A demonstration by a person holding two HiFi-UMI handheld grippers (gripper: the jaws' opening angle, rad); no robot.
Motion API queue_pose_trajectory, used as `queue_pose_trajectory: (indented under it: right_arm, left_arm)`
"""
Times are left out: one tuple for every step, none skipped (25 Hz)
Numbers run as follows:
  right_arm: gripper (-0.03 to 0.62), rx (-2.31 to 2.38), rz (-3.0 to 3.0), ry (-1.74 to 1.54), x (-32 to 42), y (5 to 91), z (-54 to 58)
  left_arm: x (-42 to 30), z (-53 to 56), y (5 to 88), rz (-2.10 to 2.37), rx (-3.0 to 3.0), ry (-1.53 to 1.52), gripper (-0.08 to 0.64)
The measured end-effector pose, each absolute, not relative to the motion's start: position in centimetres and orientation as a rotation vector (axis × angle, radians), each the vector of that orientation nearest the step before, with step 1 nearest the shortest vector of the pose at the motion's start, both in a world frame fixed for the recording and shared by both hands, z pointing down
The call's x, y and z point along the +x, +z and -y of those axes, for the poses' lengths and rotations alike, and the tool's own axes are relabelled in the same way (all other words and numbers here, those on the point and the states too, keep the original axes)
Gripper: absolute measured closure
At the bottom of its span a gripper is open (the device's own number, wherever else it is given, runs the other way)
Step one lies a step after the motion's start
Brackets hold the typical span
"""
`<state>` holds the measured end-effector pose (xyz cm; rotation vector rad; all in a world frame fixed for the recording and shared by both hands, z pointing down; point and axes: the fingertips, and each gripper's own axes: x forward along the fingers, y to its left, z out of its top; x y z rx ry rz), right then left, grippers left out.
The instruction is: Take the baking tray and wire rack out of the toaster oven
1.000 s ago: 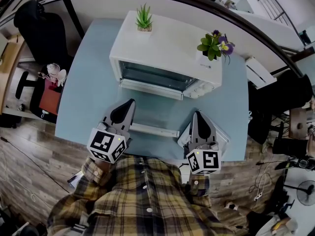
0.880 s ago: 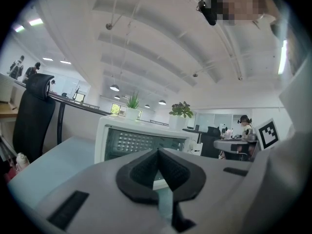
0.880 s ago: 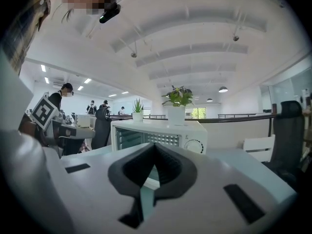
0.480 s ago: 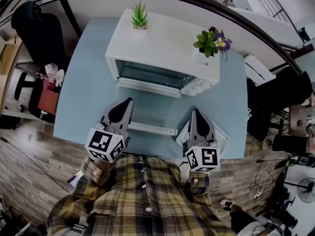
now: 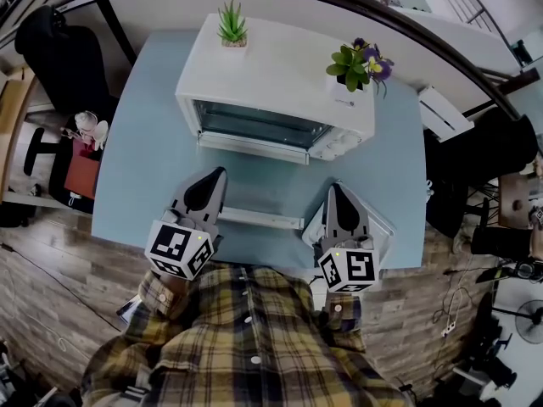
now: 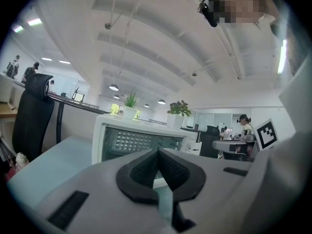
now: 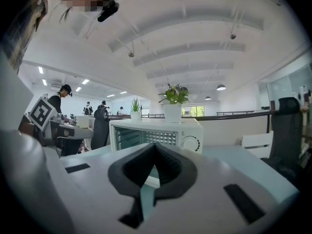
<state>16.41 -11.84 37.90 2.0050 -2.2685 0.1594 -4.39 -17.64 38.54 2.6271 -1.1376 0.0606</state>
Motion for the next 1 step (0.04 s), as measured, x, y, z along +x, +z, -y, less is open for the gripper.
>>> queue_pose_trajectory:
  right_arm:
    - [0.591, 2.004, 2.27, 0.161, 16.43, 37.89, 11.85]
  left_arm:
    - [-4.32, 17.59, 38.57, 1.134, 2.629, 0.063, 0.571]
